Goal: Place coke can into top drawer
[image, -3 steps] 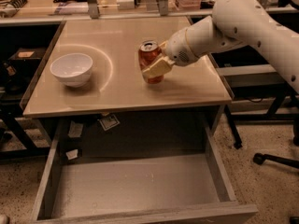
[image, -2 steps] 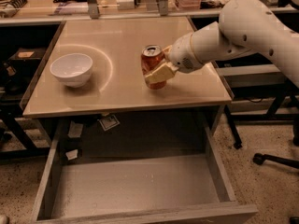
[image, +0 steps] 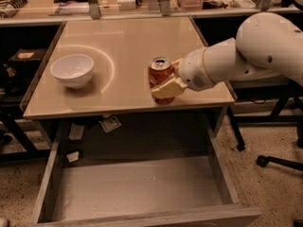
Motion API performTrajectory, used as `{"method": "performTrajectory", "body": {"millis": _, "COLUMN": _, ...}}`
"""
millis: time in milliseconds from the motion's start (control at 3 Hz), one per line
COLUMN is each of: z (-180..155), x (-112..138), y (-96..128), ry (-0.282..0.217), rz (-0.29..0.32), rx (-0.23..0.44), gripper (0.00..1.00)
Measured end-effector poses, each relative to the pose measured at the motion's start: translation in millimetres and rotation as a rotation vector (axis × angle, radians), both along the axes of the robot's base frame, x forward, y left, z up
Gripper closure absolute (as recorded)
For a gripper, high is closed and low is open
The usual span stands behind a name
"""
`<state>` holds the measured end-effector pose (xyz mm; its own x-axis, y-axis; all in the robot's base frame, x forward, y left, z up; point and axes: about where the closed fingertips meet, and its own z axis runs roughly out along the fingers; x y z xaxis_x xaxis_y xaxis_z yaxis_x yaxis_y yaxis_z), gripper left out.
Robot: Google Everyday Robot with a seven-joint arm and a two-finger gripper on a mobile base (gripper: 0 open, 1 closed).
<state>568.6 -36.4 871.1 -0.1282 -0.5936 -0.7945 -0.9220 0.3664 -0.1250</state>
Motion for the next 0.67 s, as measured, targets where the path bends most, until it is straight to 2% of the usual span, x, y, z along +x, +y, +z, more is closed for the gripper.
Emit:
{"method": "performTrajectory", "body": {"millis": 333, "z": -4.8, "x": -57.8, "y": -14.9, "ry": 0.022, "rz": -0.038, "rx": 0.0, "gripper": 1.0}}
{"method": "performTrajectory", "body": {"millis": 667, "z": -4.7, "x": -57.9, "y": -14.8, "ry": 0.022, "rz": -0.038, "rx": 0.0, "gripper": 1.0}}
